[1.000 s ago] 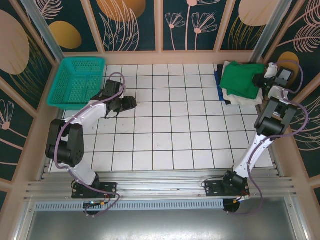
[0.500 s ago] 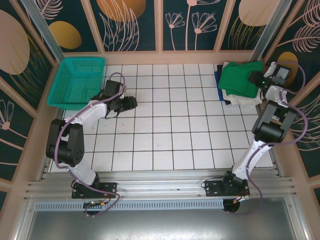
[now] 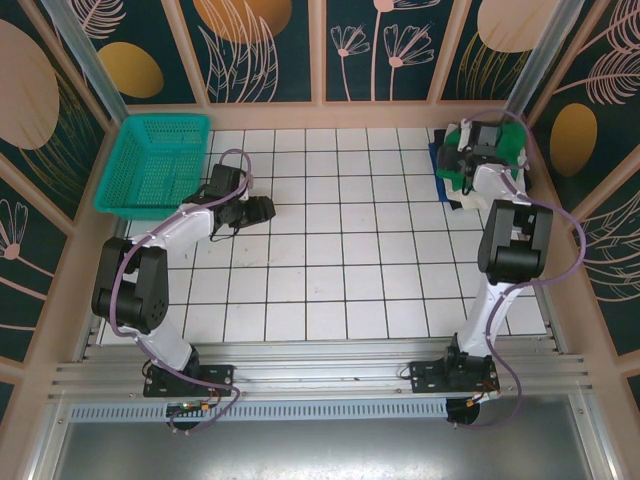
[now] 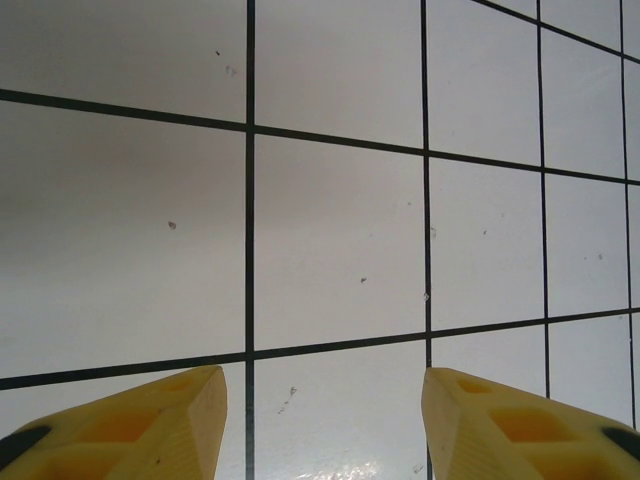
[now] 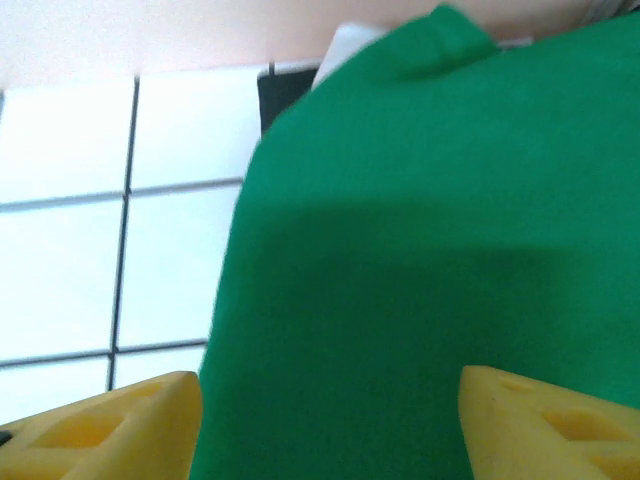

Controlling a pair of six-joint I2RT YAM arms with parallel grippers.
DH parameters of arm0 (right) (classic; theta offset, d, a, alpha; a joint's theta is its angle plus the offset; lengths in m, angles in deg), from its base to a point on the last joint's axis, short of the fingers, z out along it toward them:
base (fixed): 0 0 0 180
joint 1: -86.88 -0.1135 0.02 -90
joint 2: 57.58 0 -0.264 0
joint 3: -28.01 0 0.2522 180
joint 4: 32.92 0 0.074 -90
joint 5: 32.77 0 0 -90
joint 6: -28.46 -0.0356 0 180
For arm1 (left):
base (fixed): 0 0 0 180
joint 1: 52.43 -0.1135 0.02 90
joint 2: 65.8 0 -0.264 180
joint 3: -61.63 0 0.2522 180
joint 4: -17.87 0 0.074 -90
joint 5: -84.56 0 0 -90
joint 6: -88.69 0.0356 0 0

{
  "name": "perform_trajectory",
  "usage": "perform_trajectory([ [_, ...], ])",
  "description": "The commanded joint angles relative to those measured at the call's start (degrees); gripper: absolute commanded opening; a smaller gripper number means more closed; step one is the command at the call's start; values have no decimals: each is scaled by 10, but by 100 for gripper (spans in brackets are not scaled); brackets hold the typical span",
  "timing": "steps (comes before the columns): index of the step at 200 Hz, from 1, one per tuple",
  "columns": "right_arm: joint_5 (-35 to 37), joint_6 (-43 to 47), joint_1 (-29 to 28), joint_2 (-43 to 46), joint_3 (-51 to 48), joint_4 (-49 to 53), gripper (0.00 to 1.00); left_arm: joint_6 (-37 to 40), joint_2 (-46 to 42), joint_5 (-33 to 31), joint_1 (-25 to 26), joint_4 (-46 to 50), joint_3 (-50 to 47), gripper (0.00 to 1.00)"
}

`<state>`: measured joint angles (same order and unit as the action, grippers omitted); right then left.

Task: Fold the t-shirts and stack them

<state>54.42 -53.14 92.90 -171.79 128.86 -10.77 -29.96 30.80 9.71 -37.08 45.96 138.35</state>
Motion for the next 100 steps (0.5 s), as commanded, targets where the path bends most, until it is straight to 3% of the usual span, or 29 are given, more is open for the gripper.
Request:
perform_trajectory([
  [1,6,63,-1,-14,11,30,71,16,-8,2,-3,-16,-7,54],
  [35,33,100,-19,-26,21,59,83,17,-2,4,-3,-23,-11,54],
  [72,99,134,-43,-32,17,66,84,21,0,5,-3,-25,-13,54],
  [84,118,136,-46,-38,25,70,80,23,0,5,-3,-25,-13,54],
  [100,148,140,-50,-42,33,77,66,24,-1,3,-3,-23,-13,54],
])
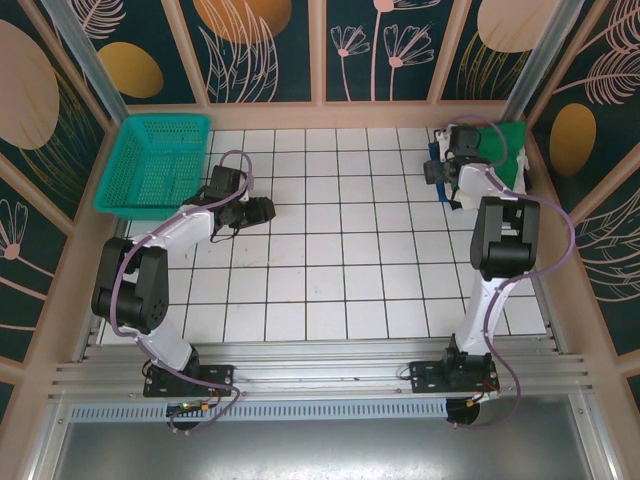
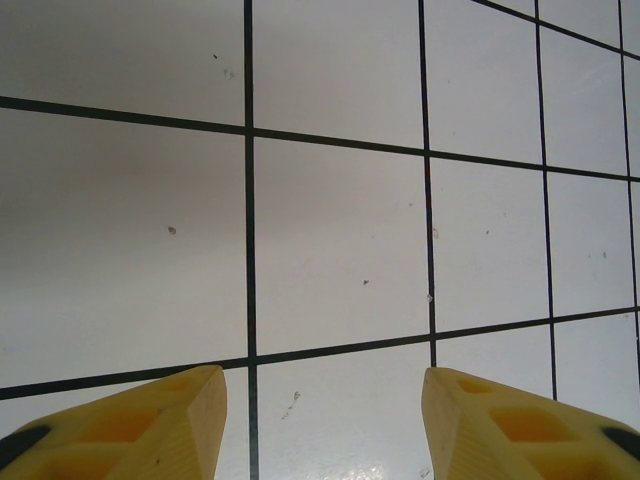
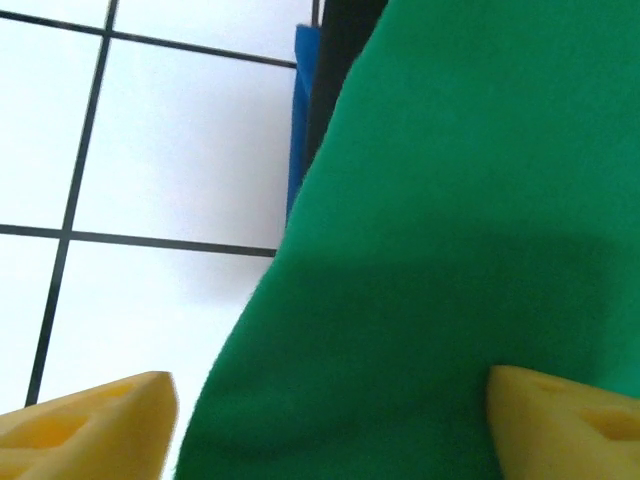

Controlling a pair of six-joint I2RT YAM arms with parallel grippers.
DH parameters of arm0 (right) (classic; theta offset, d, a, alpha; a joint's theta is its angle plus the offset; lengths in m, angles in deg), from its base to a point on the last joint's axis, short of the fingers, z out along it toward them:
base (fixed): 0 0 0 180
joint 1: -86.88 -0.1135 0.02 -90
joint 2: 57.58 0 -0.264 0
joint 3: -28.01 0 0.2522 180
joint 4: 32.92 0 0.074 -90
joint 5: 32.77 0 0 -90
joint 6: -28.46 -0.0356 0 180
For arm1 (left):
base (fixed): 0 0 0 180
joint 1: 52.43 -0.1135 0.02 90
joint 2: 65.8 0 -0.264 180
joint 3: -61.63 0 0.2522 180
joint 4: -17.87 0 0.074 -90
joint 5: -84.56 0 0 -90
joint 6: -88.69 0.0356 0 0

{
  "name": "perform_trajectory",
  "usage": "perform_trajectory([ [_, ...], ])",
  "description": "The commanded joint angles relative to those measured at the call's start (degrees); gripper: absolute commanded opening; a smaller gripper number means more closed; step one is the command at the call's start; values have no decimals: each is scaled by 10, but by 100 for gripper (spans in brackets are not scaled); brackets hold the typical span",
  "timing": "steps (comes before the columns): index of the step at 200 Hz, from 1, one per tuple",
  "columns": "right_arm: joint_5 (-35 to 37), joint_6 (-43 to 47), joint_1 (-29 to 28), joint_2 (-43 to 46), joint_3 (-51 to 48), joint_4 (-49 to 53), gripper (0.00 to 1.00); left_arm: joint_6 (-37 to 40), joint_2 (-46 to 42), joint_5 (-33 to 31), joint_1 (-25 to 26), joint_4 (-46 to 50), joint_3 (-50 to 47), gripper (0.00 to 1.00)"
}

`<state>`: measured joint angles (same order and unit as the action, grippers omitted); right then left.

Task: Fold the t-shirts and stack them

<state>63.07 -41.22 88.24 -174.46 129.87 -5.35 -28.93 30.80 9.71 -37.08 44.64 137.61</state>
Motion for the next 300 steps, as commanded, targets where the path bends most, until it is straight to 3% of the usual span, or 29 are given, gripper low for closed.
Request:
perform_trajectory([
  [1,64,22,-4,-15,23,22,65,14,-1,3,-4,-10,-6,54],
  [25,100,30,-8,0,21,20,33,16,-2,0,-3,-9,-5,54],
  [73,112,57,-7,63,13,43,15,16,1,5,-3,-8,1,54],
  [104,94,79,1,99,23,93,10,19,0,6,-3,-3,6,54],
  [136,41,83,22,112,30,135,11,23,-1,4,-3,0,8,54],
  [178,-18,66,48,108,-45,130,8,23,3,8,-3,-4,4,54],
  [214,-47,61,49,101,-69,131,13,27,5,9,-4,0,7,54],
  [241,-33,44,50,102,-43,153,30,29,10,9,-4,-1,10,54],
  [253,-36,32,50,113,-30,155,44,29,12,8,-5,-1,11,54],
  [272,-47,6,49,130,-12,136,49,29,12,7,-5,-3,10,55],
  [286,-47,-33,50,129,6,105,63,29,12,5,-4,-4,11,54],
  [300,-48,-86,50,108,40,91,66,28,12,4,-5,-5,11,54],
])
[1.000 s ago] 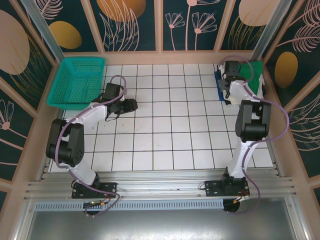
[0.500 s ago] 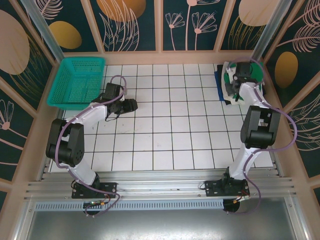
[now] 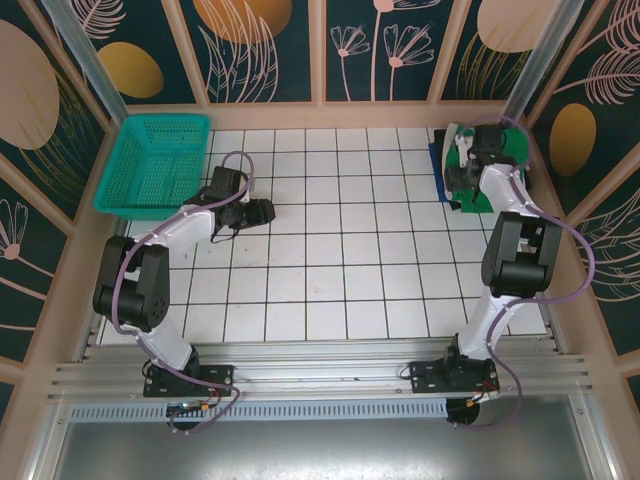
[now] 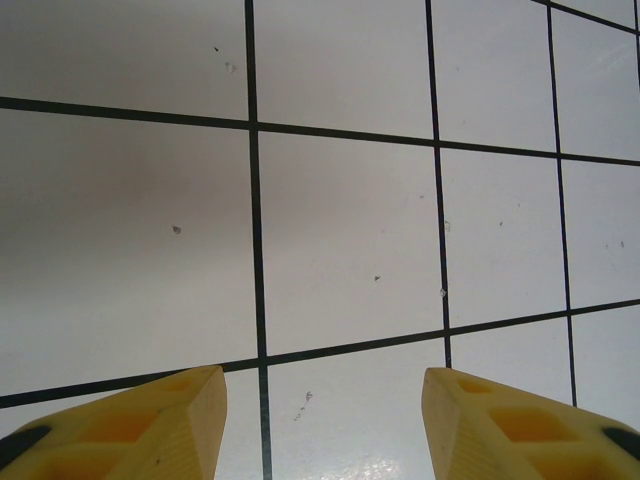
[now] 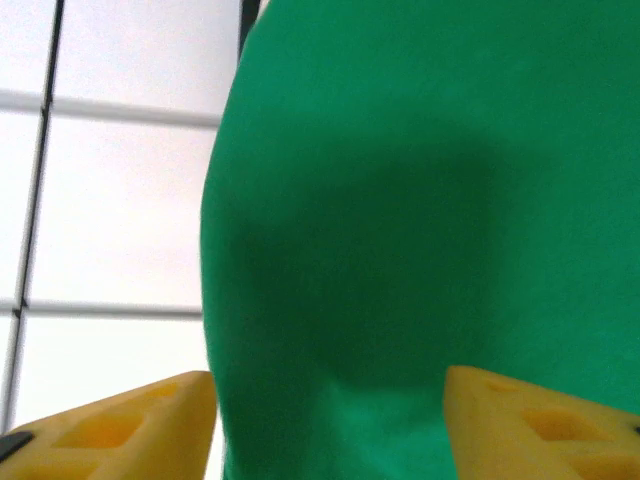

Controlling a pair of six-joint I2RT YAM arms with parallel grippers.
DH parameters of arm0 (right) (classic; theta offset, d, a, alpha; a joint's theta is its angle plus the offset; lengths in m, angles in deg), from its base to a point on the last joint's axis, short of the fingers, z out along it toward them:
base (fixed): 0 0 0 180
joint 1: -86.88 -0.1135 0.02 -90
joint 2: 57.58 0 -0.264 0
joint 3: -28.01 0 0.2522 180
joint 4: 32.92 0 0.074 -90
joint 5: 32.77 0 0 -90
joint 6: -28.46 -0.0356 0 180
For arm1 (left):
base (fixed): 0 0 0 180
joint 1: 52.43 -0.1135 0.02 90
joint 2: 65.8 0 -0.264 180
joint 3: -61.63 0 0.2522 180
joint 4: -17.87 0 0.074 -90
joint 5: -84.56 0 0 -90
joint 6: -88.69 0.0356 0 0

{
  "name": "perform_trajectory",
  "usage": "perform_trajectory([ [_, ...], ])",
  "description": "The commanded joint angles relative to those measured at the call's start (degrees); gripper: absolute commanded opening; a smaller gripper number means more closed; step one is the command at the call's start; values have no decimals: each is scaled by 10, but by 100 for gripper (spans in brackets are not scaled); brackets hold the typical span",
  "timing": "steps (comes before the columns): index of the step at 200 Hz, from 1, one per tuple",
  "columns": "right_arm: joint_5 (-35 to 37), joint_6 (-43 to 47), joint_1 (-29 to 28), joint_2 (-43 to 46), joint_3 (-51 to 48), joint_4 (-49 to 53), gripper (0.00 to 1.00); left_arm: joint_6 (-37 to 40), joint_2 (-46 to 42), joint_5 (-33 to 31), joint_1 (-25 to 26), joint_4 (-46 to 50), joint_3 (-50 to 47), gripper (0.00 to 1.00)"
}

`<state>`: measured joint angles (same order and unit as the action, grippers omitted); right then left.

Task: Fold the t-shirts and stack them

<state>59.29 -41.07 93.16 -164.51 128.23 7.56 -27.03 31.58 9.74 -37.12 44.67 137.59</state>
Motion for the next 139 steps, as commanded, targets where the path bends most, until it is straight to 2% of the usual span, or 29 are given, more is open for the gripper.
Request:
perform_trajectory([
  [1,-10,-93,1,6,60,-38,66,9,12,4,-4,-5,11,54],
  [20,25,-173,0,-47,132,-38,69,8,25,3,-4,-5,14,54],
  [37,85,-224,-3,-101,195,-35,69,10,29,3,-4,-1,19,54],
  [52,90,-247,-3,-148,257,-24,69,11,30,1,-4,1,21,54],
  [88,60,-243,-10,-260,406,23,69,12,34,0,-4,1,26,54],
  [118,70,-232,-18,-337,499,64,69,12,38,0,-5,1,24,54],
  [139,89,-228,-19,-353,504,65,58,11,38,-1,-5,0,22,54],
])
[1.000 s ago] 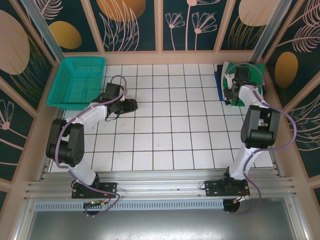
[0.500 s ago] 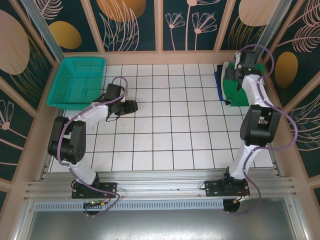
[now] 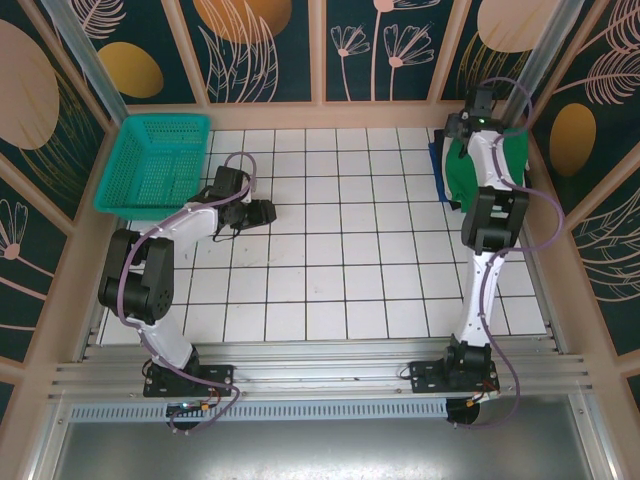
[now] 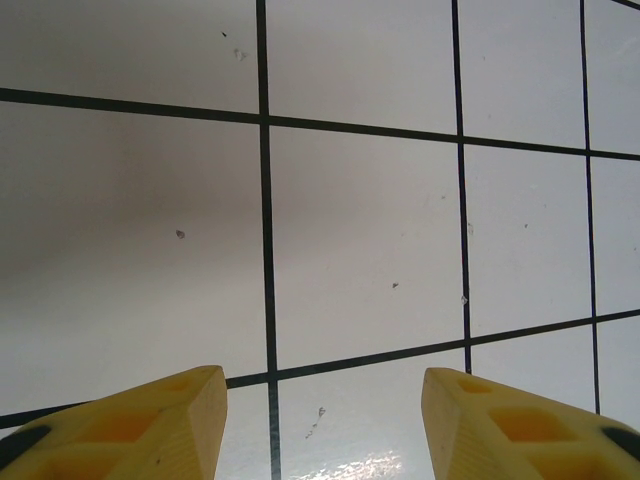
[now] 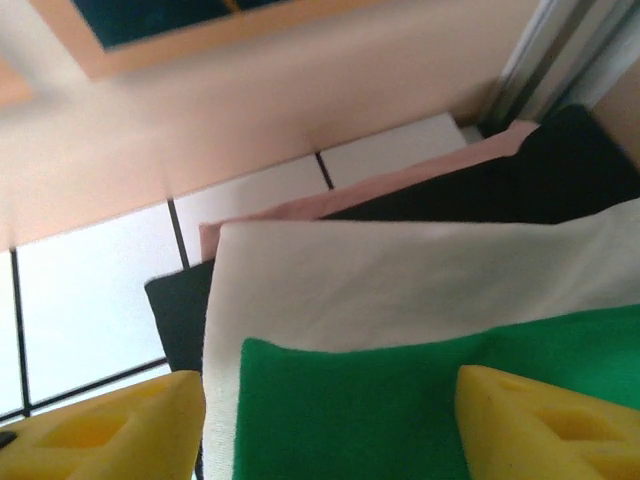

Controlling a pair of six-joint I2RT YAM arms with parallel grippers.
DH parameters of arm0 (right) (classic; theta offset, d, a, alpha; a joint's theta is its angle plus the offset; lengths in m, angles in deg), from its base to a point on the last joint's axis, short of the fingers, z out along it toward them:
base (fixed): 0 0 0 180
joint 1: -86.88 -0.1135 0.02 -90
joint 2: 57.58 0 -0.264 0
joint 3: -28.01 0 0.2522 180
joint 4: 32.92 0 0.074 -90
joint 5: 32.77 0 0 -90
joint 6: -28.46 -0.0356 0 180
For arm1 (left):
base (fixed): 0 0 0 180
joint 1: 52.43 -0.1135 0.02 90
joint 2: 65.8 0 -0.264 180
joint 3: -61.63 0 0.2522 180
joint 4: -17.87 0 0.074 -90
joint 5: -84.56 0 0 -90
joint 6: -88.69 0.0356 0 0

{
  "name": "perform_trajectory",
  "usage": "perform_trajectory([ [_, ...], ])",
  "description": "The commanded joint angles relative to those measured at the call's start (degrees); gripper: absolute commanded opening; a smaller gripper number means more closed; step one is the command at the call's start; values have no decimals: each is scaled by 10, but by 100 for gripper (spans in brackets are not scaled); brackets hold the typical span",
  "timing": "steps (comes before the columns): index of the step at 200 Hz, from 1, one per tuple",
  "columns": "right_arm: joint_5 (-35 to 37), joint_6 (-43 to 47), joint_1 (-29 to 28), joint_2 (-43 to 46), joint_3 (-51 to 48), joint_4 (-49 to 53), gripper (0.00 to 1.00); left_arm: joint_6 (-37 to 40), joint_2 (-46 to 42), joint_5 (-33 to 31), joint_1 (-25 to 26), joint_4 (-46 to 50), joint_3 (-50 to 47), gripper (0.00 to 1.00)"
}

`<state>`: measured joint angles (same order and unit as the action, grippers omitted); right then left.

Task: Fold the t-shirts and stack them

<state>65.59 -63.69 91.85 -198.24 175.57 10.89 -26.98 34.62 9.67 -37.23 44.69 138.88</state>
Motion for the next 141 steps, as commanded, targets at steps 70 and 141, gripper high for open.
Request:
perform_trajectory([
  [70,50,32,-16,12,29,-9,17,8,17,3,-3,0,18,54],
  [141,15,114,-52,33,-34,-63,16,7,22,2,-4,-1,20,54],
])
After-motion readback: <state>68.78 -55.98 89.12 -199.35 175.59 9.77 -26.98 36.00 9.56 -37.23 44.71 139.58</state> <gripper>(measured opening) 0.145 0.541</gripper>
